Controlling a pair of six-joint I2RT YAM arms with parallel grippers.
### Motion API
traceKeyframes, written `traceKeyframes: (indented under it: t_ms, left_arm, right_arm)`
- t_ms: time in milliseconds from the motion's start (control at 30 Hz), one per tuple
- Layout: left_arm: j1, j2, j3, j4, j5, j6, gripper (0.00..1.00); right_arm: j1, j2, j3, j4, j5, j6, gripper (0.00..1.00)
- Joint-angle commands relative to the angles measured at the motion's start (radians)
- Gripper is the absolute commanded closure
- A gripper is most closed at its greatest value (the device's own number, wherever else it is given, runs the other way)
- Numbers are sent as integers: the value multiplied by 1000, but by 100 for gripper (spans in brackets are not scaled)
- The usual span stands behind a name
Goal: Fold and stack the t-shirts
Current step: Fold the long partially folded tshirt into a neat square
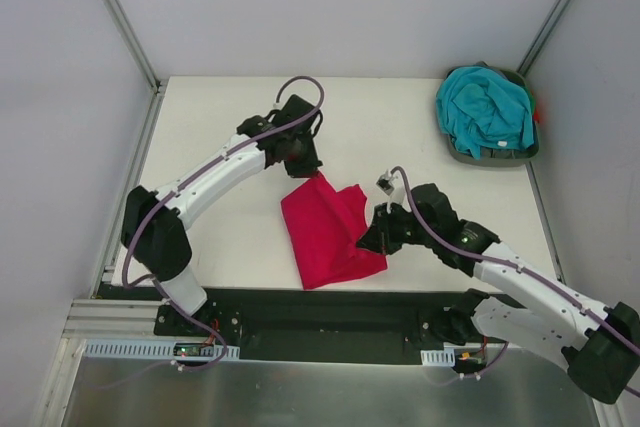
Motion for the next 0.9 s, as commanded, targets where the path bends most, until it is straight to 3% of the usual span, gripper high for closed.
traceKeyframes:
  t_ms: [0, 567, 667, 733, 767, 800, 867]
  left_arm:
    - [-7, 86, 107, 37, -27, 33, 100]
    - [-35, 393, 263, 37, 94, 84, 100]
    - [-41, 414, 274, 37, 108, 91, 94]
    - [-44, 425, 286, 39, 123, 104, 73]
    - [-44, 426, 294, 39, 136, 111, 62]
    - [-44, 425, 301, 39, 143, 123, 44]
    - [-47, 414, 323, 37, 169, 163, 19]
  right_arm:
    - [-56, -62, -33, -102, -1, -19, 99]
    - [-121, -23, -117, -145, 80, 67, 94]
    - [-126, -23, -137, -149, 114, 97, 89]
    - [-130, -34, -143, -165, 164, 114, 79]
    - [-132, -42, -141, -183, 198, 119, 69]
    - [-133, -55, -135, -201, 241, 119, 54]
    - [-138, -74, -109, -261, 313, 102, 4]
